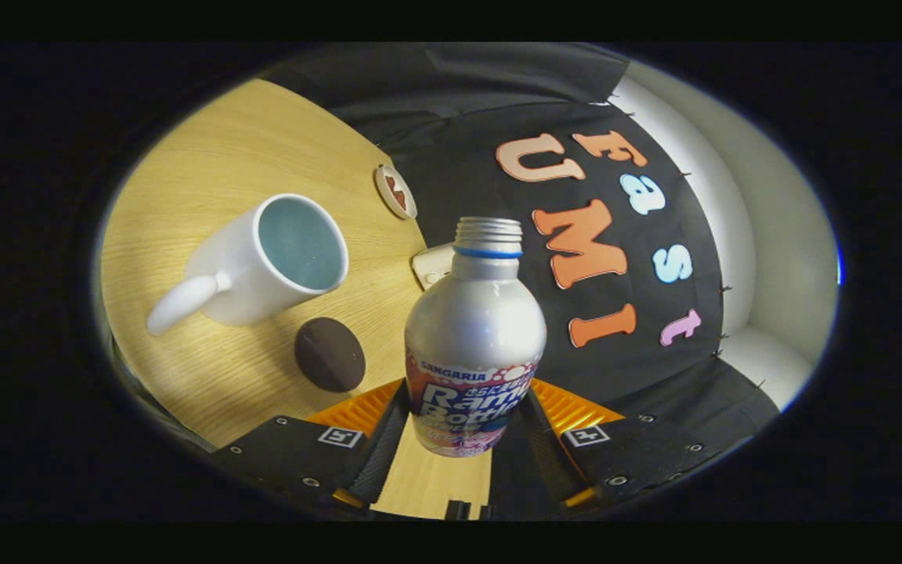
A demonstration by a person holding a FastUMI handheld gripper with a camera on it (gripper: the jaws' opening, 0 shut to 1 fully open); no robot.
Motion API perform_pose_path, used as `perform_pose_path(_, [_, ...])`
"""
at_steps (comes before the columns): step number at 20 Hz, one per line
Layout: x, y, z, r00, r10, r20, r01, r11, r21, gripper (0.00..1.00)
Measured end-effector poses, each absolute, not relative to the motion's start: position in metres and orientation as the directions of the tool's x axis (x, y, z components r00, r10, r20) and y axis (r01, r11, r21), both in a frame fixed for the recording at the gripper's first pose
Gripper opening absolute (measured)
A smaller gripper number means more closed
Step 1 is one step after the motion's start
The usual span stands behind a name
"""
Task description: Take the bottle from table, then pour the juice into the cup, finally place the bottle on the coaster
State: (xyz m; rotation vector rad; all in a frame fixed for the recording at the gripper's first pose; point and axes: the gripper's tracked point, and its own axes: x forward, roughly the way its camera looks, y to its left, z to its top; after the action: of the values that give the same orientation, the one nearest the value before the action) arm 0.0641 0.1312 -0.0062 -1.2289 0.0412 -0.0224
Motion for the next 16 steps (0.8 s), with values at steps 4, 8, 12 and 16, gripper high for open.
perform_pose_path(4, [0.068,0.132,-0.011,0.999,-0.034,-0.023,-0.013,0.256,-0.967,0.78])
perform_pose_path(8, [0.07,0.133,-0.006,0.999,-0.038,0.001,0.007,0.162,-0.987,0.78])
perform_pose_path(12, [0.076,0.137,-0.004,1.0,-0.024,0.011,0.013,0.091,-0.996,0.78])
perform_pose_path(16, [0.079,0.138,0.0,1.0,-0.013,0.015,0.015,0.034,-0.999,0.78])
